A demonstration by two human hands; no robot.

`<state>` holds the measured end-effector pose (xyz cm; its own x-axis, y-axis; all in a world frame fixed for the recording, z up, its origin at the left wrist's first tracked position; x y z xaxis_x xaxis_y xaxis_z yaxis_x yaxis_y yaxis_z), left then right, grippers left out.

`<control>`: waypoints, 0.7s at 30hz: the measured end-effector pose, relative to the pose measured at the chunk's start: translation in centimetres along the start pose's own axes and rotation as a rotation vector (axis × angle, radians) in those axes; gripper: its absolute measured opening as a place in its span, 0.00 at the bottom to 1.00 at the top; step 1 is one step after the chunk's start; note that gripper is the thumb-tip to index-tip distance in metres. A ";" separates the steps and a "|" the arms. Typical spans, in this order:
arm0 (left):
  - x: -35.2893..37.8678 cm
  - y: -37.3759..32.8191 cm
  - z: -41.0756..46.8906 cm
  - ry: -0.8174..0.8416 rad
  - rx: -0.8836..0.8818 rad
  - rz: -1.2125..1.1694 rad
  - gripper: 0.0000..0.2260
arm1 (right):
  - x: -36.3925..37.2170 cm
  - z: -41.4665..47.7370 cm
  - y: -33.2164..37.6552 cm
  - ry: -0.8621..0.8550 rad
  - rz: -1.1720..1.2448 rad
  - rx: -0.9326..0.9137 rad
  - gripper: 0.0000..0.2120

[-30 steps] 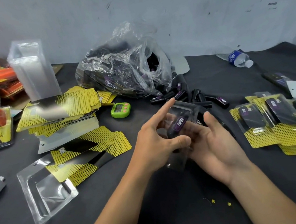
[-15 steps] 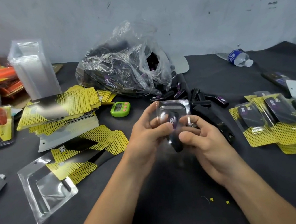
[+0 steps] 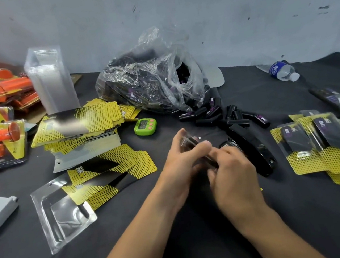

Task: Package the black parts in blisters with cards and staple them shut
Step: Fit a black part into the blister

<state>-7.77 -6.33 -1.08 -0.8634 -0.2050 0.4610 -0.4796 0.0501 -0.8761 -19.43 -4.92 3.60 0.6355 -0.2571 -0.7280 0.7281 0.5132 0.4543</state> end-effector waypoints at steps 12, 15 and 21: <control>-3.7 -3.0 0.4 -0.352 0.326 1.025 0.27 | 2.4 -0.9 0.3 0.282 -0.070 -0.054 0.26; -3.8 -3.1 0.5 -0.359 0.328 1.070 0.16 | 2.3 -1.0 0.0 0.305 -0.073 -0.040 0.27; -3.8 -3.2 0.7 -0.409 0.332 1.058 0.09 | 2.1 -1.0 -0.2 0.245 -0.038 0.000 0.24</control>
<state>-2.86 -6.36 -0.13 -0.6633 -0.5147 -0.5432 0.5606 0.1390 -0.8163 -18.51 -4.71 1.49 0.5260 -0.0697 -0.8476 0.7503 0.5073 0.4239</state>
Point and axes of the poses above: each hand's wrist, its own z-axis towards the middle knuckle, its own x-axis out of the palm, y = z × x, the point moved 9 cm from there along z, towards the middle knuckle, and after that the axes turned 2 degrees about -z, right-handed, at the moved point
